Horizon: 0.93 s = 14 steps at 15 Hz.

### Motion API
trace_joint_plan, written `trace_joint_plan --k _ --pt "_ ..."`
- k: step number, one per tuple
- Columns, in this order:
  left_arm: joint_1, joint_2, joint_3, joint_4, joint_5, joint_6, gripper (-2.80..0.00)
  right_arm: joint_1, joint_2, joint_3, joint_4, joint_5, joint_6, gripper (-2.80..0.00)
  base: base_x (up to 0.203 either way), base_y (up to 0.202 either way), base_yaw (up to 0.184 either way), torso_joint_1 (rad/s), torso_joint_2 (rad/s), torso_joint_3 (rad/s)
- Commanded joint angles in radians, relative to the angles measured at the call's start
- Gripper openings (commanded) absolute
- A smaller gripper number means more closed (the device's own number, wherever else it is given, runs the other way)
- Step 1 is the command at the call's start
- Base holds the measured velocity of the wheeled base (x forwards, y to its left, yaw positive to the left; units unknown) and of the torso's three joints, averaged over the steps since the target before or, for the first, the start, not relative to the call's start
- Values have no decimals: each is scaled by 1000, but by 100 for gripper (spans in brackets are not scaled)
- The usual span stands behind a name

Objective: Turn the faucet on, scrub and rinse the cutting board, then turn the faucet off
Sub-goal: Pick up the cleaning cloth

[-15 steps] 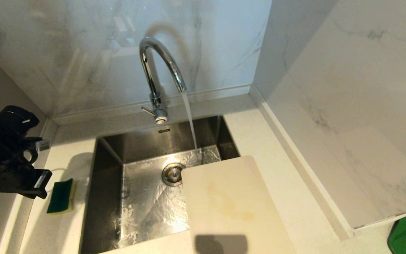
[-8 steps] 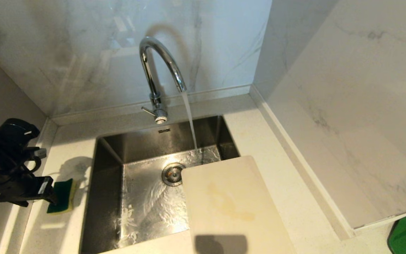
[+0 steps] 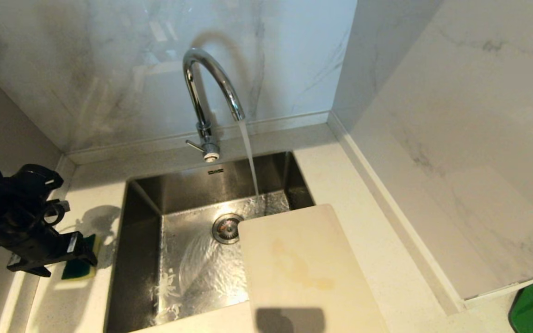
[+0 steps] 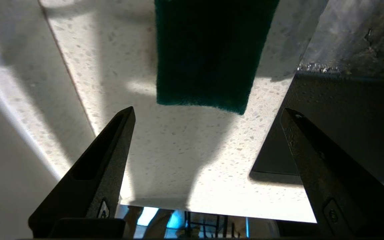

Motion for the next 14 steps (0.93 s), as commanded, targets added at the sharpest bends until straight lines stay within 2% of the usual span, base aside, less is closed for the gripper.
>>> trace_joint_plan --k 1,11,12,14 --pt "3 32 -2 1 -6 -2 0 0 0 0 0 0 1 -280 0 0 0 0 0 0" --pt "5 101 -48 -15 -10 -2 0 0 0 0 0 0 1 -280 0 0 0 0 0 0" --pt "4 105 -49 -15 -10 -2 -280 0 0 0 0 -1 0 -280 0 0 0 0 0 0" --pt "6 110 -49 -15 -10 -1 -280 0 0 1 0 0 1 -280 0 0 0 0 0 0"
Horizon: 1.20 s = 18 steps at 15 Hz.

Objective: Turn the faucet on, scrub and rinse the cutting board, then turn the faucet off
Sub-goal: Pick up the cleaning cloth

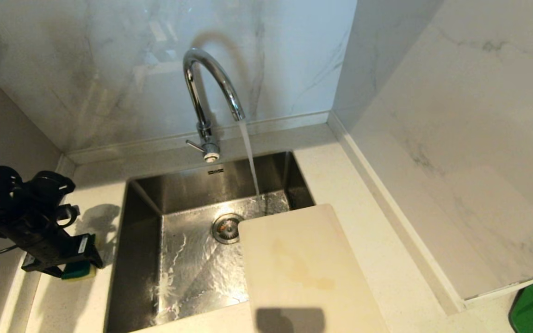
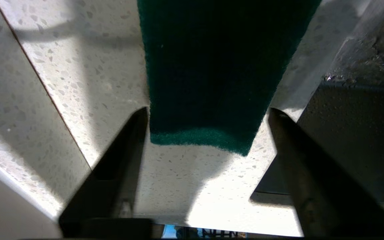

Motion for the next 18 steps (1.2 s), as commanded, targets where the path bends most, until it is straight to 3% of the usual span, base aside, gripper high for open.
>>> trace_joint_plan --k 1,10,18 --pt "0 15 0 3 1 -1 -280 0 0 1 0 0 1 -280 0 0 0 0 0 0" --pt "-1 -19 -2 -7 -4 15 -280 0 0 0 0 -1 1 -280 0 0 0 0 0 0" --pt "-3 -315 31 50 -87 235 -280 0 0 0 0 -1 1 -280 0 0 0 0 0 0"
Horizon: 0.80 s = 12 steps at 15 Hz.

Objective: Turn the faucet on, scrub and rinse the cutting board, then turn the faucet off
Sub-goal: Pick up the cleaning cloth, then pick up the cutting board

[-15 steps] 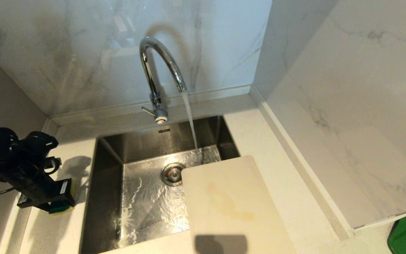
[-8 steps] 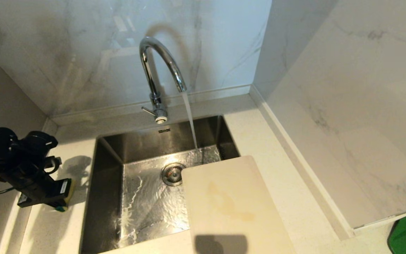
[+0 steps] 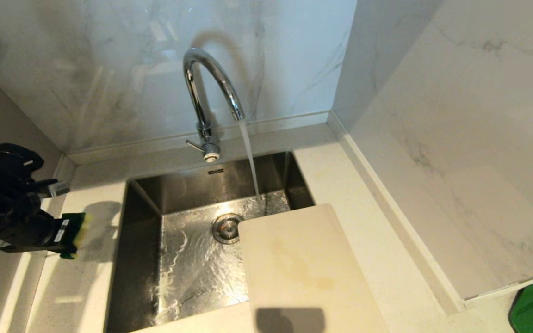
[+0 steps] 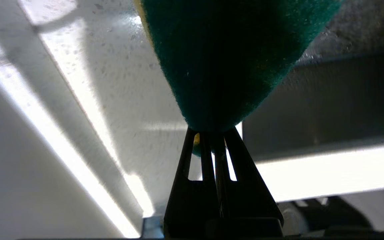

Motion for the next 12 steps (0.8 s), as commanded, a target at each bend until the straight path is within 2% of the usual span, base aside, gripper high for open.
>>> trace_joint_plan --k 1,5,12 --pt "-1 -141 19 25 -2 23 -280 0 0 0 0 0 1 -280 0 0 0 0 0 0" --pt "-20 -361 75 69 0 35 -280 0 0 0 0 0 1 -280 0 0 0 0 0 0" --pt "-36 -954 315 102 2 24 -280 0 0 0 0 0 1 -280 0 0 0 0 0 0"
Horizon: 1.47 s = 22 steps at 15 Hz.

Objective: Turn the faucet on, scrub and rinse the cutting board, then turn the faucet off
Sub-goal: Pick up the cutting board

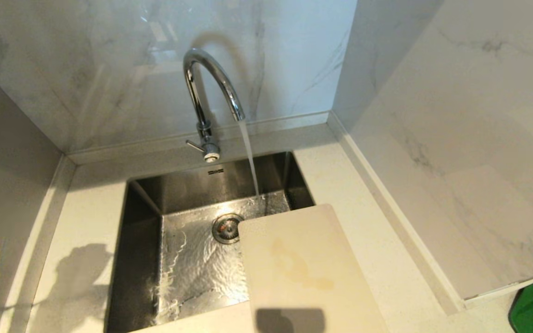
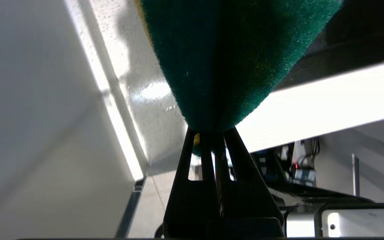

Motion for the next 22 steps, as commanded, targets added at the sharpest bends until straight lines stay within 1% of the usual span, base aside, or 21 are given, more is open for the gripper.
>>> trace_joint_plan --k 1,4,7,9,11,13,14,16,19,20,21,22 --pt "-2 -314 61 38 0 -7 -280 0 0 1 0 0 0 -280 0 0 0 0 0 0" --pt "-3 -566 81 153 5 -13 -280 0 0 1 0 0 0 -280 0 0 0 0 0 0" --pt "-3 -767 105 220 12 -7 -280 0 0 0 0 0 1 -280 0 0 0 0 0 0" --pt "-3 -798 108 239 88 -2 -280 0 0 1 0 -1 1 -280 0 0 0 0 0 0" --pt "-7 -808 110 237 94 -1 -280 0 0 0 0 1 0 -280 0 0 0 0 0 0" --pt "-62 -815 110 237 99 7 -280 0 0 0 0 0 1 -280 0 0 0 0 0 0" --pt "-69 -835 121 237 101 8 -280 0 0 0 0 0 1 -280 0 0 0 0 0 0" --pt "-77 -890 178 232 103 9 -280 0 0 0 0 0 0 -280 0 0 0 0 0 0" --pt "-77 -1024 277 219 104 16 -280 0 0 0 0 1 -1 -280 0 0 0 0 0 0" --pt "-77 -1044 323 211 128 22 -280 0 0 0 0 1 1 -280 0 0 0 0 0 0" --pt "-77 -1048 354 201 176 21 -280 0 0 1 0 -1 0 -280 0 0 0 0 0 0" --pt "-77 -1049 394 188 203 16 -280 0 0 0 0 -1 1 -280 0 0 0 0 0 0"
